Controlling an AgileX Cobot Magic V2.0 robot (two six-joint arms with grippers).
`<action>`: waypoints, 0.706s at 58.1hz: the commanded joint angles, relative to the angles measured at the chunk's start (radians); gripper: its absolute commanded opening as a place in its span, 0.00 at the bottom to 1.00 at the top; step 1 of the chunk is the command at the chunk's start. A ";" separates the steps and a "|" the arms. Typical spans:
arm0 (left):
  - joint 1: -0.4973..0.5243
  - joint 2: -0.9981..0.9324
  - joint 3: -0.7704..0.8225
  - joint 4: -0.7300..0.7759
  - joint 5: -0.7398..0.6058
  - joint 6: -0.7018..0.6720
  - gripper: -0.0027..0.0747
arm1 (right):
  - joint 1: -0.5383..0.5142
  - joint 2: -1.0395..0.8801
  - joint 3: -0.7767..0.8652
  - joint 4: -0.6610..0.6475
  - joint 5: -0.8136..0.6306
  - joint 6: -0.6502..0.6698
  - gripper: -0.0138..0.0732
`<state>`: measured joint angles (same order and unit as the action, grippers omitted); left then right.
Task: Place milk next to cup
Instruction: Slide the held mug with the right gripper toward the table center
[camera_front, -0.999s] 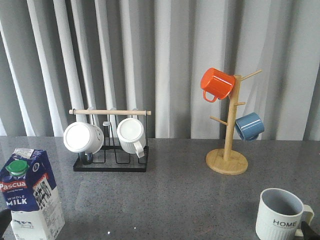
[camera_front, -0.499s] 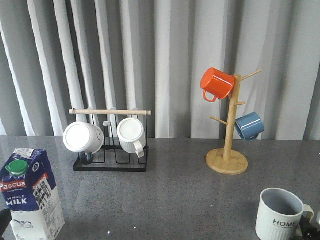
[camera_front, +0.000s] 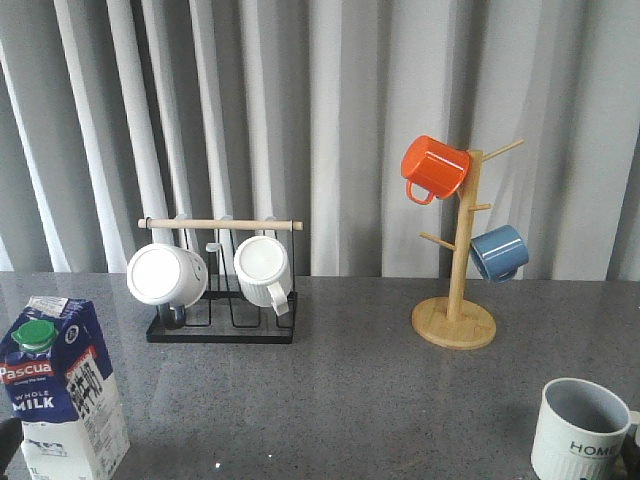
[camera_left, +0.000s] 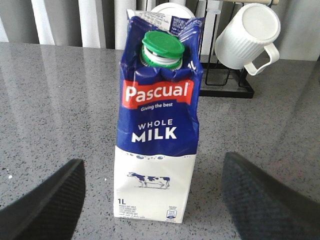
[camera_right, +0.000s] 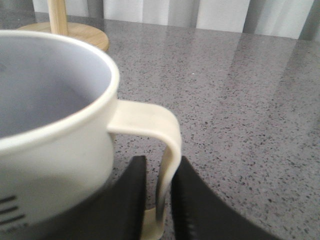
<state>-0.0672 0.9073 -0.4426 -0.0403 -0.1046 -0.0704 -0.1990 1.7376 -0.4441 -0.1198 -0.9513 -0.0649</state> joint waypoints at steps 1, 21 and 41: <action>-0.006 -0.002 -0.035 -0.008 -0.072 -0.005 0.75 | -0.004 -0.027 -0.023 -0.012 -0.057 0.004 0.14; -0.006 -0.002 -0.035 -0.008 -0.072 -0.005 0.75 | 0.051 -0.080 -0.037 -0.107 -0.111 0.158 0.15; -0.006 -0.002 -0.035 -0.008 -0.072 -0.005 0.75 | 0.310 -0.165 -0.121 0.187 0.076 0.024 0.16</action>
<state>-0.0672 0.9073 -0.4426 -0.0403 -0.1046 -0.0704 0.0432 1.6149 -0.5179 0.0000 -0.8414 0.0156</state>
